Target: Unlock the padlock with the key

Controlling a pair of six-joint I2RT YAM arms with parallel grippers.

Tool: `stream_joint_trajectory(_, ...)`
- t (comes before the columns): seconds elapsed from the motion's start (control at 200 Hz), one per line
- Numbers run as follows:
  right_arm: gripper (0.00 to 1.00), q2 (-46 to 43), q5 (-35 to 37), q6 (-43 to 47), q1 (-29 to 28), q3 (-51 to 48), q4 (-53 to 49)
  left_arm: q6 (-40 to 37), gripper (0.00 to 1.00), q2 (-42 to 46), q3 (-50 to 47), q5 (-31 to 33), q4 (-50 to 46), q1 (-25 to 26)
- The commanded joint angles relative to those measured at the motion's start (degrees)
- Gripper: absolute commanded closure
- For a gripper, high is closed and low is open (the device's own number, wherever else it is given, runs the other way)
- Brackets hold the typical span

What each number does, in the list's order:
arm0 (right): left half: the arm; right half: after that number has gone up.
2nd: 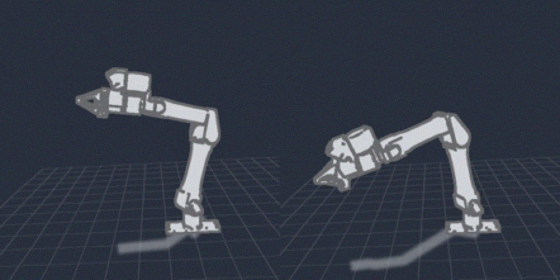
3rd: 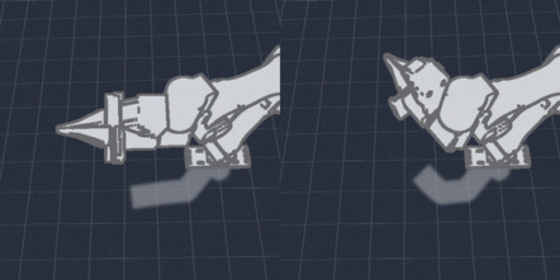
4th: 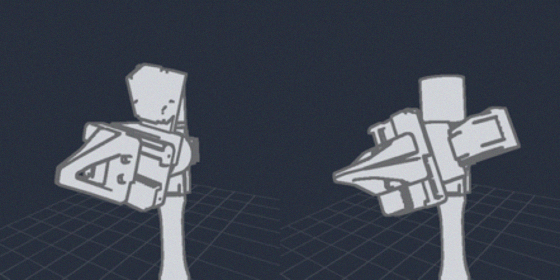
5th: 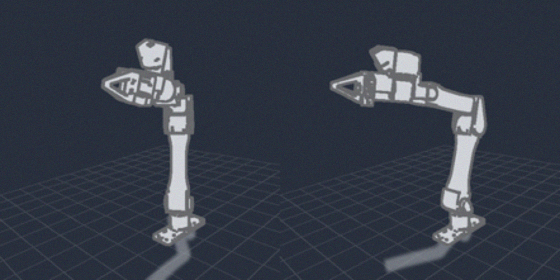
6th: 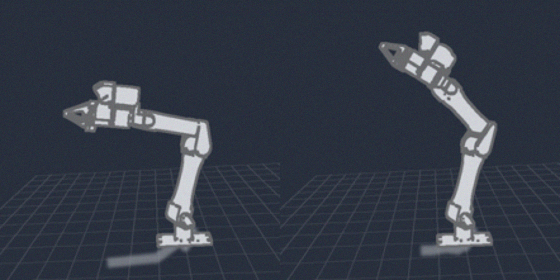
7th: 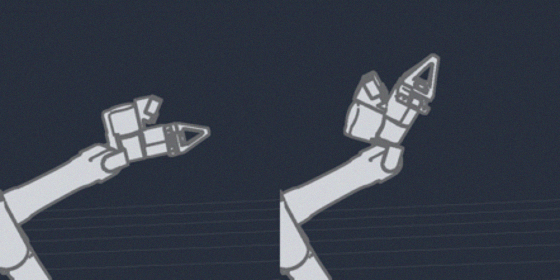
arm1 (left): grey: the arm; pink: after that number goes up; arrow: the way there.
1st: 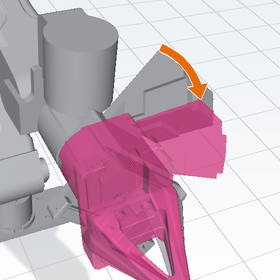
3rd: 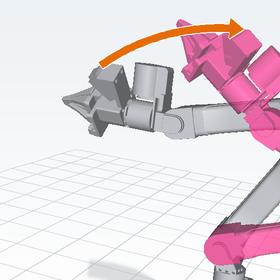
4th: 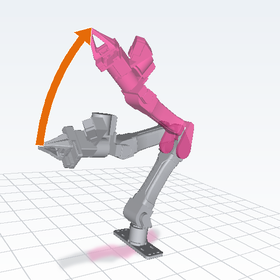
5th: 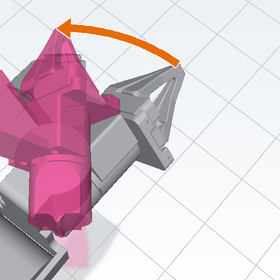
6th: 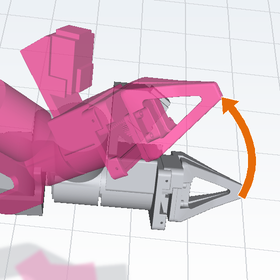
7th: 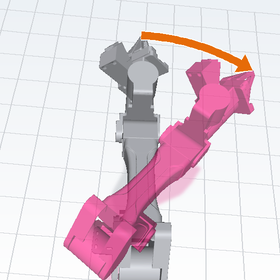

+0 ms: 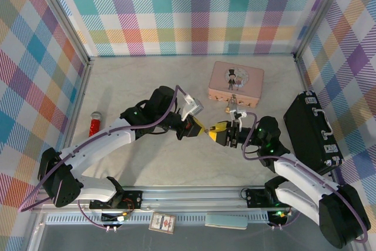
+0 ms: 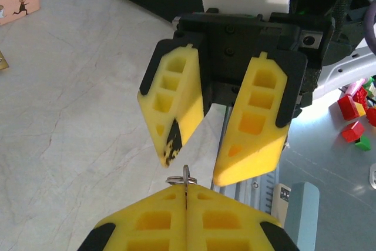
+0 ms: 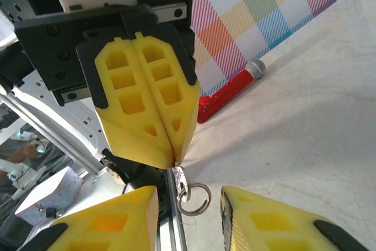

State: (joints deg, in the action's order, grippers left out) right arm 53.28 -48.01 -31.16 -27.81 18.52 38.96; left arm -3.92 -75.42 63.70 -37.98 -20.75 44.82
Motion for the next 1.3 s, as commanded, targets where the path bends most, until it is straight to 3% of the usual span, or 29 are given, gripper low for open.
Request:
stream_joint_trajectory(0.0,0.69,1.2,-2.2,1.5,-1.1,1.2,3.0,-0.5,1.0,-0.2,1.2,-2.1,1.3,-0.3)
stream_joint_trajectory(0.24,0.79,0.9,-1.0,1.8,-2.2,0.9,3.4,-0.6,1.0,-0.5,1.5,-2.4,1.0,-0.3)
stream_joint_trajectory(0.495,0.8,0.0,0.4,2.4,-2.4,1.0,2.0,-0.7,1.0,-0.7,1.4,-3.0,0.4,-0.3)
stream_joint_trajectory(0.75,0.73,-0.4,2.9,3.2,-2.5,1.4,-0.1,-0.9,1.0,-0.5,1.2,-3.3,-0.1,-0.3)
stream_joint_trajectory(1.18,0.99,-1.7,3.7,3.6,-2.7,1.4,-2.3,-1.1,1.0,-1.0,1.5,-2.6,-0.6,-0.3)
stream_joint_trajectory(1.3,1.0,-2.8,6.0,3.8,-2.7,1.2,-6.1,-0.9,1.0,-1.0,1.5,-1.5,-0.5,-0.3)
